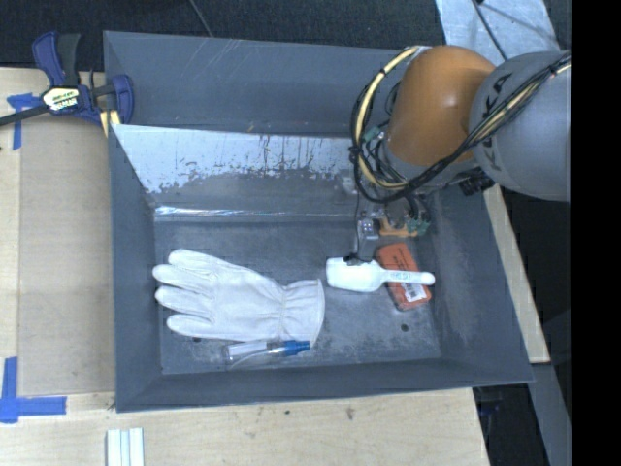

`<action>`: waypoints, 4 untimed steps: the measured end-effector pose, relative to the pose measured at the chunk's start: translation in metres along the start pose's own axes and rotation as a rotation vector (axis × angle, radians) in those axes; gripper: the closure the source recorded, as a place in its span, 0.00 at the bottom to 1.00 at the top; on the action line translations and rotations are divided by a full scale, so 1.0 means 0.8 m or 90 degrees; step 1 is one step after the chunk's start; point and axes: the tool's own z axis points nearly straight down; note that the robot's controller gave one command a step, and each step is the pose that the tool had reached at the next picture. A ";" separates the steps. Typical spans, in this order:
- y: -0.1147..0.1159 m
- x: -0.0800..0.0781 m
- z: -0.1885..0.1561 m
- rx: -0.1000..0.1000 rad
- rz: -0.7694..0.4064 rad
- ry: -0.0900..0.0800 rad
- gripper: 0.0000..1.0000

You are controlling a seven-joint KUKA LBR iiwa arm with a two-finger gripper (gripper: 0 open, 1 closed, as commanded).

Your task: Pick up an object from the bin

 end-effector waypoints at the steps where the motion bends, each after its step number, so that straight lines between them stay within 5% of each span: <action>1: -0.054 0.039 0.031 0.000 -0.055 -0.002 0.00; 2: -0.061 0.054 0.043 0.002 -0.105 0.001 0.00; 3: -0.005 0.060 0.076 -0.001 -0.162 0.000 1.00; 4: -0.005 0.060 0.076 -0.001 -0.162 0.000 1.00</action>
Offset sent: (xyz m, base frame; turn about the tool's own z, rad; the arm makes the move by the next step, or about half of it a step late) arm -0.0485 -0.0053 -0.0443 -0.2661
